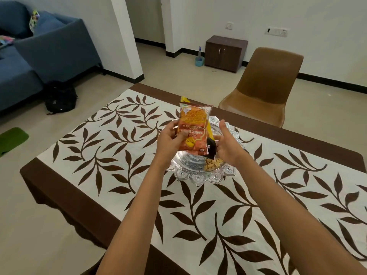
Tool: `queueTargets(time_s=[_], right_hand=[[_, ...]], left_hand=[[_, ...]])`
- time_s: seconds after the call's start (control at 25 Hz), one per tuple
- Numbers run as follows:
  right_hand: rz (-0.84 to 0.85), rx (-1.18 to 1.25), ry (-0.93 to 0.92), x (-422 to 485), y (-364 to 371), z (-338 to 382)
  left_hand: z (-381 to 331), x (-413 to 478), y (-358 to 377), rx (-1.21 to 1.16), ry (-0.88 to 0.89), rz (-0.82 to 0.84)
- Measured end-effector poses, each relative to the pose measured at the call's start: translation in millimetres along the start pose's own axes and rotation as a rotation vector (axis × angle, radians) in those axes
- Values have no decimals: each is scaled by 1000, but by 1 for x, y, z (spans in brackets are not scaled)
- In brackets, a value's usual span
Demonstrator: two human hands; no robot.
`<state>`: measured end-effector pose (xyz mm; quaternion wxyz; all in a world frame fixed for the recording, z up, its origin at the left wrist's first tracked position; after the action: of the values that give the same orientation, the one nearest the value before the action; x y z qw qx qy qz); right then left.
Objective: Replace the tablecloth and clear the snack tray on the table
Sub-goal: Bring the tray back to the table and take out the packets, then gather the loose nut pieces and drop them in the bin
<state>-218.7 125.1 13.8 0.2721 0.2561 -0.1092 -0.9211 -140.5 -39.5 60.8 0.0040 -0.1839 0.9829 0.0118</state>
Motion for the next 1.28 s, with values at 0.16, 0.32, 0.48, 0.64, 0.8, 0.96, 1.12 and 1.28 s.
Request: queueTargets(time_s=[0.16,0.32,0.48,0.64,0.8,0.96,1.12,1.28], right_hand=[[96,37,-141,-11,3,14],[-132,-66,-300,-23,-20,23],[-215,77,-421,-54,-72,28],[-542,323,-364,-97,-176,-21],[-805,330,-111,-118,-232,-112],[-856,-47,-4,-121,-237,-149],[-950,-375,-26,-122,-235,-151],[-1092,-697,198,-130,-229,-134]], left_hand=[[-6,-7,10,241,16,-61],[1,-15,32,386,36,-50],[10,-18,46,323,2,-88],[33,-20,43,356,-71,-118],[51,-21,48,410,-113,-116],[55,-25,53,531,-90,-116],[55,-26,60,559,-67,-99],[52,-26,66,580,-42,-86]])
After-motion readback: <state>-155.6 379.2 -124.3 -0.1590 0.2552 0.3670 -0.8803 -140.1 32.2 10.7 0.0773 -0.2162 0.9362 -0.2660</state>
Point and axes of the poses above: each hand's wrist, its own x-axis towards the middle knuckle, its own y-axis out of the palm, z = x × y, the point moved 6 cm from there along x, towards the middle knuckle, and after that the axes turned 2 degrees about x, right-handed, at the moved point
